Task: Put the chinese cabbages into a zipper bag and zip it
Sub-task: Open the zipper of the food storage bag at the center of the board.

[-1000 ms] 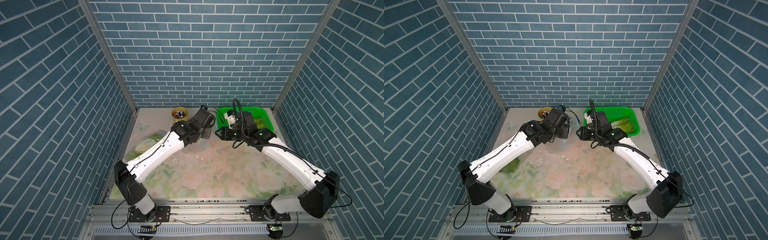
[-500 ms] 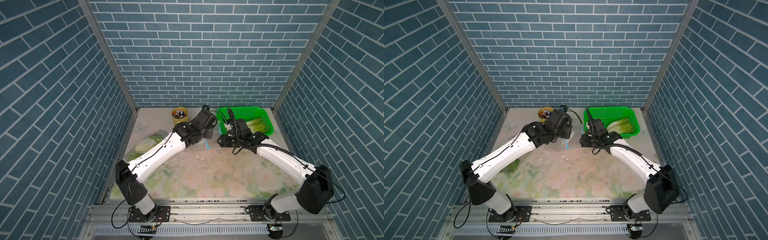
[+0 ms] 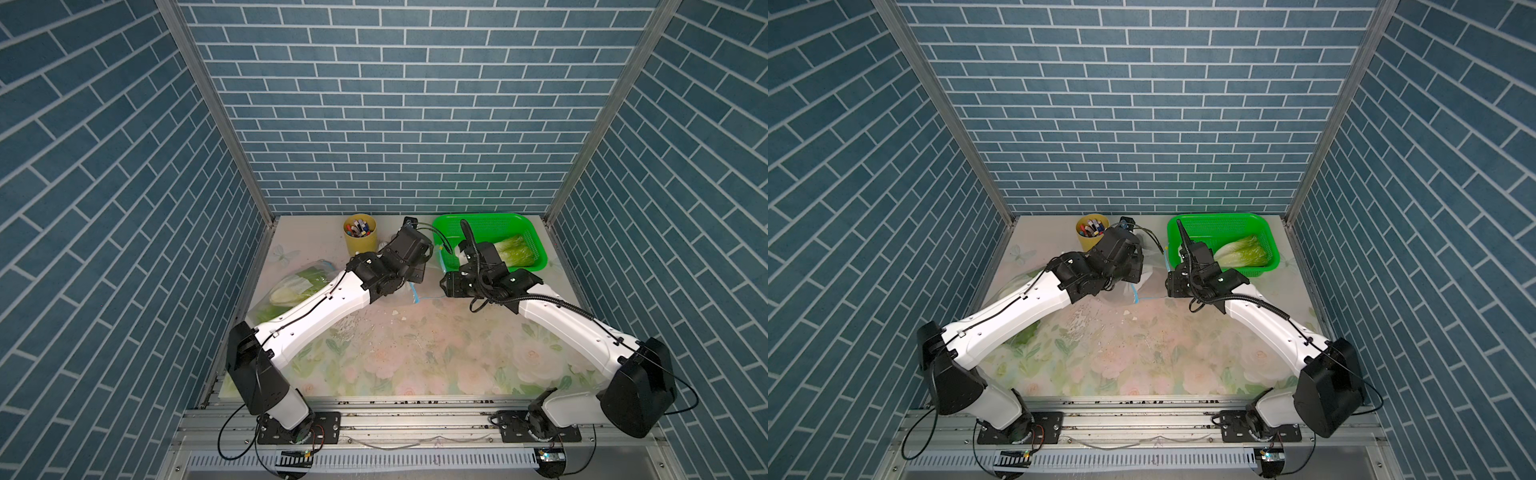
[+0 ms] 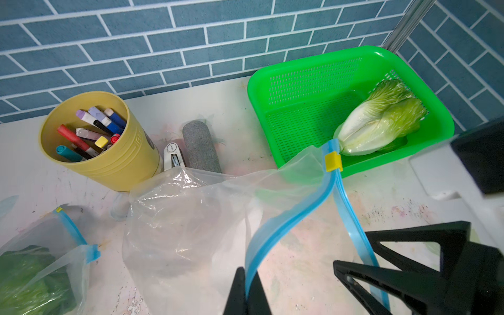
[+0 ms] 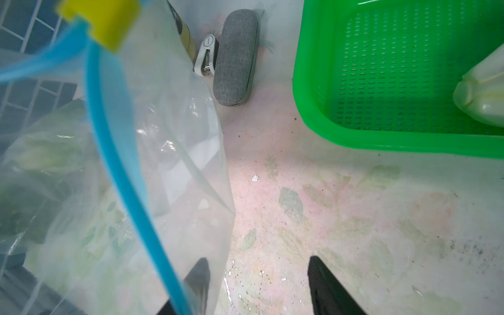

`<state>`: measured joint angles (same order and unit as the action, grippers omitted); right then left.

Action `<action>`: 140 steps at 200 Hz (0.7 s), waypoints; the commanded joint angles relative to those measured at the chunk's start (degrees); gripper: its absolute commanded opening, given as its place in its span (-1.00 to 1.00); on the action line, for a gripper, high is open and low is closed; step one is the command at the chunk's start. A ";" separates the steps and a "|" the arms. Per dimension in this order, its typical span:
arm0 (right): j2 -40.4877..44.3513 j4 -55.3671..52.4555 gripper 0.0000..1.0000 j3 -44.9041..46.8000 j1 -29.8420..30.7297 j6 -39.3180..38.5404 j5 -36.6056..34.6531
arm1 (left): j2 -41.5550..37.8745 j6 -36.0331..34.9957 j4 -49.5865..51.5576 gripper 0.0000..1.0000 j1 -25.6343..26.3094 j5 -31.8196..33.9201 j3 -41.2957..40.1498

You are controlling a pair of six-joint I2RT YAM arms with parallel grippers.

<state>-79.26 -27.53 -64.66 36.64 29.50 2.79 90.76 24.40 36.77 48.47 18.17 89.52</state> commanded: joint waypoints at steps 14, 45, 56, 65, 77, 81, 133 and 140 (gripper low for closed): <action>0.45 0.66 0.21 0.18 -0.26 -1.46 0.04 | 0.91 0.61 -1.60 -1.00 0.53 -0.96 -0.13; 3.43 3.39 0.21 2.08 -0.26 -1.46 0.89 | 0.43 0.48 -0.97 -1.00 0.58 1.24 -0.05; 4.61 4.16 0.21 2.70 -0.26 -1.62 0.23 | 0.37 0.33 -1.31 -1.00 0.58 1.16 -0.22; 4.41 3.48 0.21 2.33 -0.30 -2.17 -0.38 | 0.29 0.55 -1.61 -1.00 0.58 1.33 -0.46; 3.49 1.49 0.21 1.16 -0.40 -2.34 -0.84 | 0.13 0.69 -1.79 -1.00 0.58 1.58 -0.57; 3.28 1.13 0.21 0.96 -0.43 -2.27 -0.81 | 0.11 0.61 -1.89 -1.00 0.58 1.60 -0.65; 4.91 4.25 0.21 -0.14 -0.43 -2.26 5.91 | 0.29 0.76 -3.21 -1.00 0.58 1.59 -1.14; 4.90 3.98 0.21 -0.92 -0.48 -2.27 6.37 | 0.21 0.57 -3.54 -1.00 0.58 1.72 -1.37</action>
<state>-75.90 -24.56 -63.00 36.36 28.32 5.45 90.76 24.86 34.57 48.80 18.85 89.27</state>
